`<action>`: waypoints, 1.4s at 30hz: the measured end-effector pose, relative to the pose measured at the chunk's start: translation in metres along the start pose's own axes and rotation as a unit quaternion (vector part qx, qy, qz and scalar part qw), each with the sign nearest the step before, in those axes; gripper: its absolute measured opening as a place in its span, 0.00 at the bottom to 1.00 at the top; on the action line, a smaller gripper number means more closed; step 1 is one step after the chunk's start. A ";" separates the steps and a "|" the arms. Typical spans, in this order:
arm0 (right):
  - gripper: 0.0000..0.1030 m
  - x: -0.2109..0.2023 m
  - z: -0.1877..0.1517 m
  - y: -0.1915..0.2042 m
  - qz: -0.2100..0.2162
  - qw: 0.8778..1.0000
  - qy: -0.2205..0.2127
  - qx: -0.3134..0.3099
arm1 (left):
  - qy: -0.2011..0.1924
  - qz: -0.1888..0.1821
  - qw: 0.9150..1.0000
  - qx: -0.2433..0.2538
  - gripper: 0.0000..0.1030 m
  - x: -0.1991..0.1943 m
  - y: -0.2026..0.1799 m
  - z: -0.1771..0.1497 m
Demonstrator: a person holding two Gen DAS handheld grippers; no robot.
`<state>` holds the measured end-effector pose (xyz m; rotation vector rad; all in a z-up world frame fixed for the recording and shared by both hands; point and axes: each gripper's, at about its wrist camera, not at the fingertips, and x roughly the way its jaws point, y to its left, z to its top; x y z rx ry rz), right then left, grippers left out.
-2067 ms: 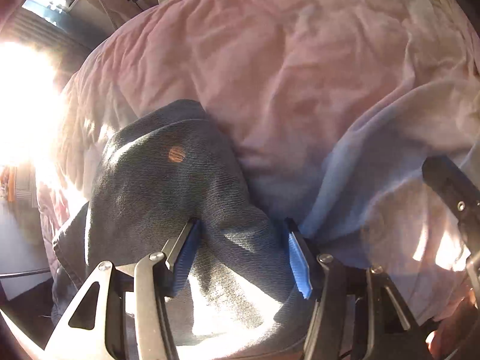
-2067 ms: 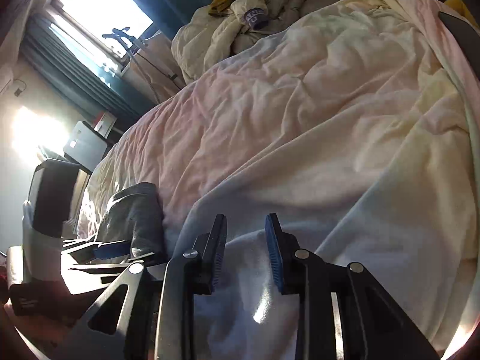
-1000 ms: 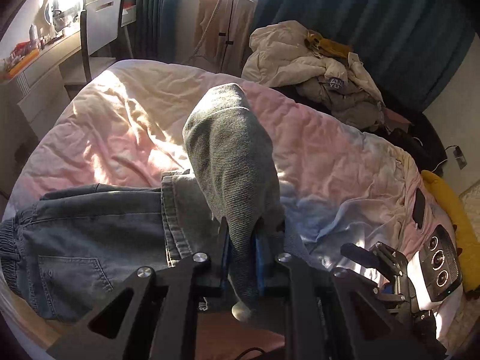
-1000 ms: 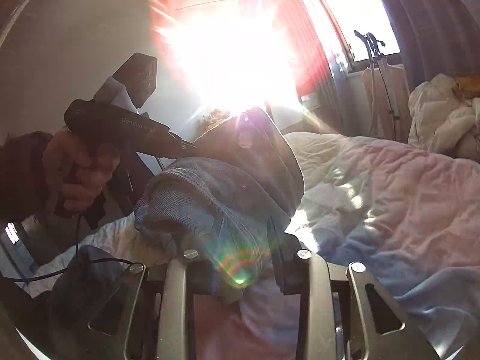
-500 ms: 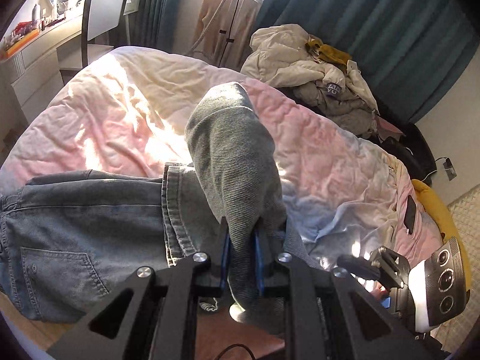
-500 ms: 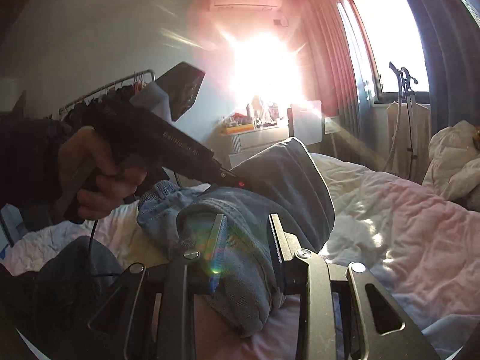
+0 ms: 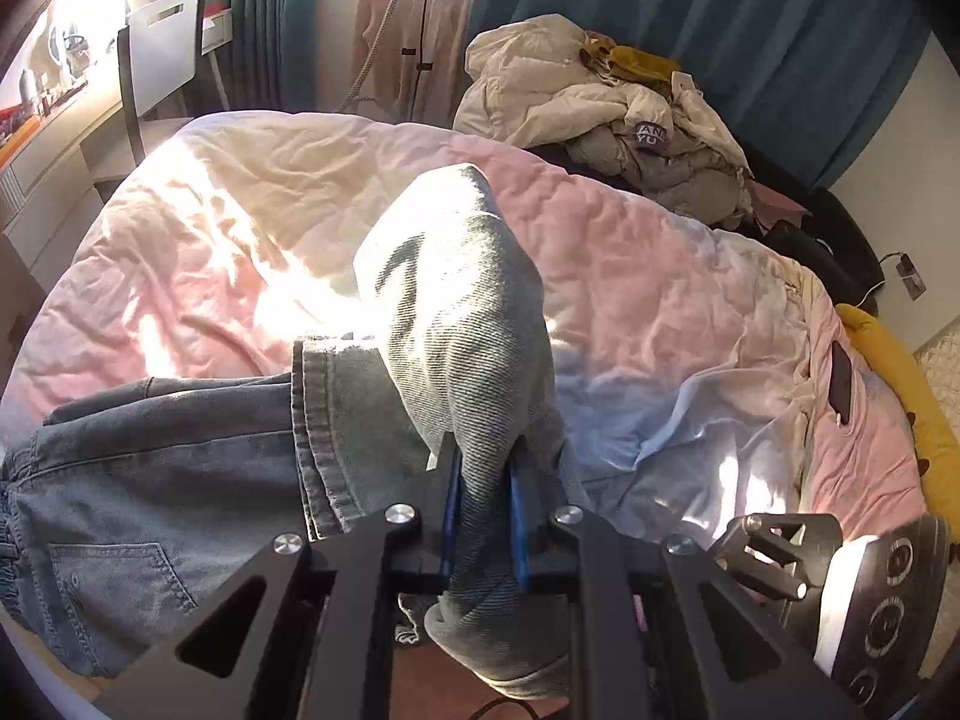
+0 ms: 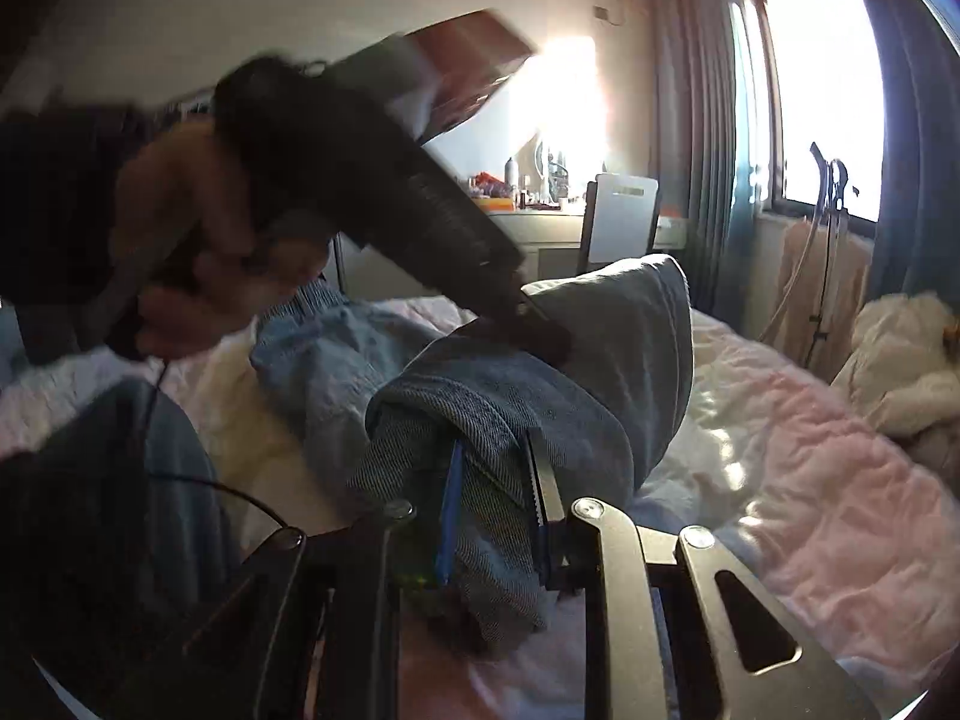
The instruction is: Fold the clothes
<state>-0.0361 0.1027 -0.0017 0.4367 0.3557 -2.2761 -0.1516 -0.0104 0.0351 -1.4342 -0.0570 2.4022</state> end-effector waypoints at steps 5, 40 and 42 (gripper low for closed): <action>0.03 -0.008 -0.001 -0.002 -0.046 0.999 -0.008 -0.003 | 0.004 -0.002 1.000 -0.012 0.13 0.006 -0.005 0.008; 0.15 -0.039 -0.037 0.005 -0.188 0.974 0.060 -0.110 | 0.008 -0.053 0.998 -0.020 0.12 0.042 -0.058 0.015; 0.15 -0.041 -0.034 0.002 -0.191 0.975 0.050 -0.106 | 0.008 -0.051 0.999 -0.018 0.12 0.043 -0.059 0.015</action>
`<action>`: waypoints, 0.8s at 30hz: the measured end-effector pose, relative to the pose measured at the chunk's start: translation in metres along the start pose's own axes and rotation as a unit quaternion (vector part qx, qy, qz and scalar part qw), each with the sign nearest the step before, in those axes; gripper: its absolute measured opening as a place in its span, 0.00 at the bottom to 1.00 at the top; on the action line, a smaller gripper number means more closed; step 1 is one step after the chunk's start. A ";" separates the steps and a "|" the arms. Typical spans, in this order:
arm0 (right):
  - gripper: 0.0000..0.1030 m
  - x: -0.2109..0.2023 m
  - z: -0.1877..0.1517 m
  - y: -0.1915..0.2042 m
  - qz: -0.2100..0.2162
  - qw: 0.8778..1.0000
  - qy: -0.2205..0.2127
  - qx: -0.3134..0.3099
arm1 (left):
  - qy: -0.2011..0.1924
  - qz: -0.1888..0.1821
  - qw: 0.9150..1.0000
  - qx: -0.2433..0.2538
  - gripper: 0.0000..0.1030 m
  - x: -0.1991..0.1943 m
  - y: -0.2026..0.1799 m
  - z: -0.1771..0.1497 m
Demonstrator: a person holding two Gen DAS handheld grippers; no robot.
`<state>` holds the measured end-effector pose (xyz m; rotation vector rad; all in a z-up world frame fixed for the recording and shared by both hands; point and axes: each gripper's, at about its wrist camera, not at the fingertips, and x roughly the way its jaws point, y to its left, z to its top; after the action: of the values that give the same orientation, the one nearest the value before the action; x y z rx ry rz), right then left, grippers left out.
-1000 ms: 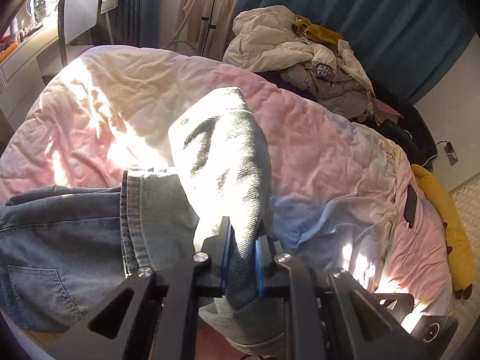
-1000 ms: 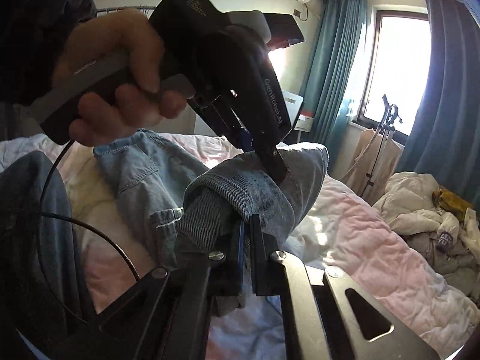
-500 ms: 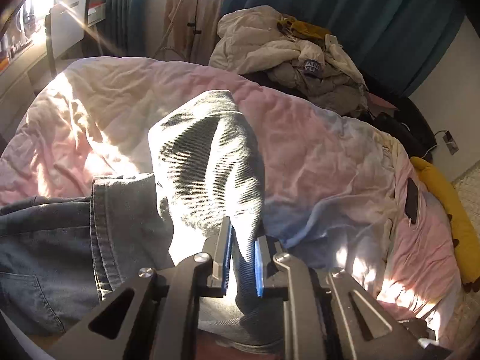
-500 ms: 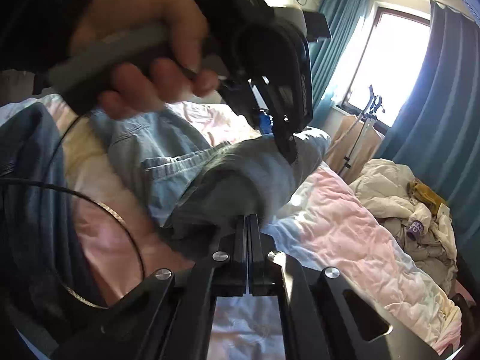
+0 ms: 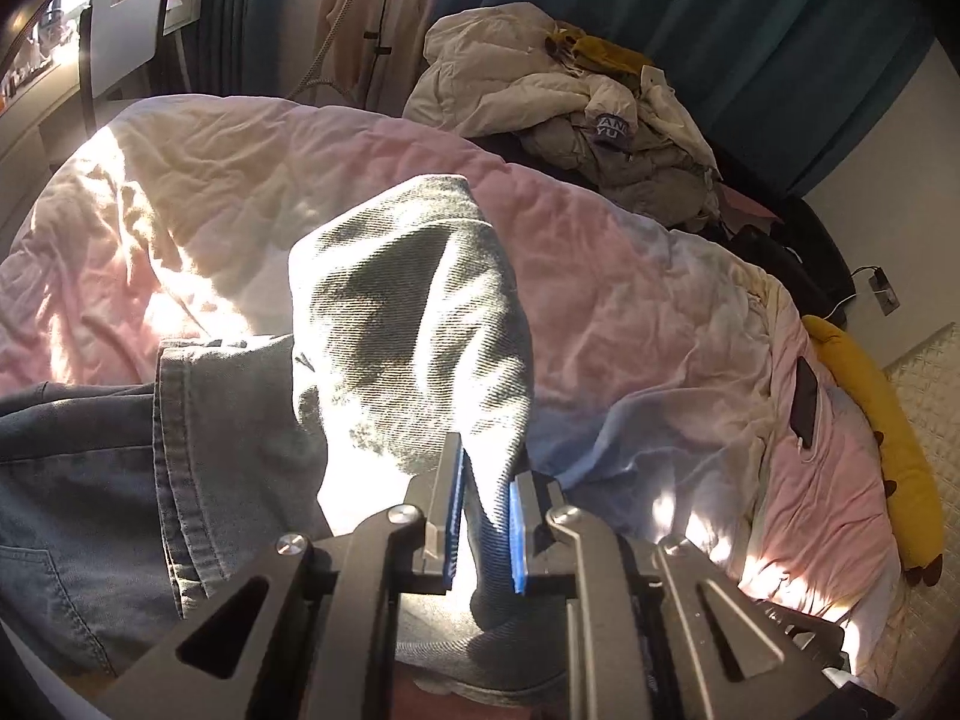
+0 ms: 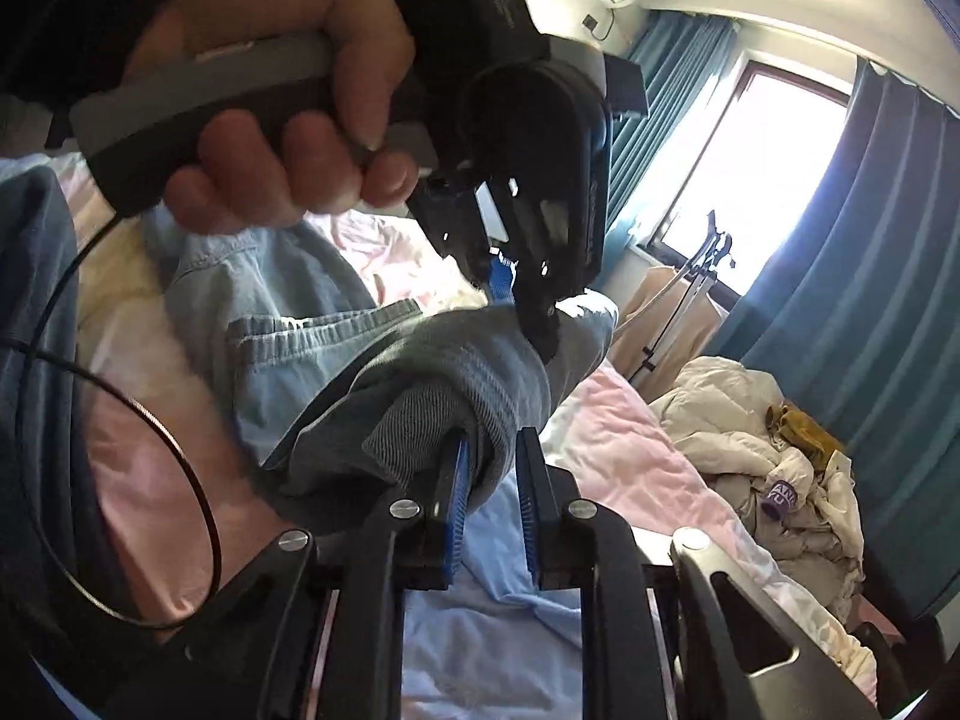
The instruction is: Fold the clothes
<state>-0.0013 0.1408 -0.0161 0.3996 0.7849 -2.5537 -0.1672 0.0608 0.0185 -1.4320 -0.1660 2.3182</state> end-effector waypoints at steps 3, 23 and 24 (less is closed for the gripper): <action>0.15 -0.002 0.002 -0.004 -0.005 1.000 -0.010 0.008 | 0.001 0.004 1.000 0.002 0.12 0.002 -0.003 0.002; 0.02 0.015 -0.002 0.008 0.002 0.999 0.049 -0.004 | 0.028 0.050 0.997 0.054 0.12 0.030 -0.039 0.000; 0.02 0.013 -0.004 0.003 0.006 0.998 0.054 0.009 | 0.030 0.047 0.997 0.047 0.12 0.032 -0.039 0.000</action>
<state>-0.0108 0.1361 -0.0258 0.5513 0.7946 -2.5467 -0.1688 0.1086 0.0042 -1.4892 0.0286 2.3203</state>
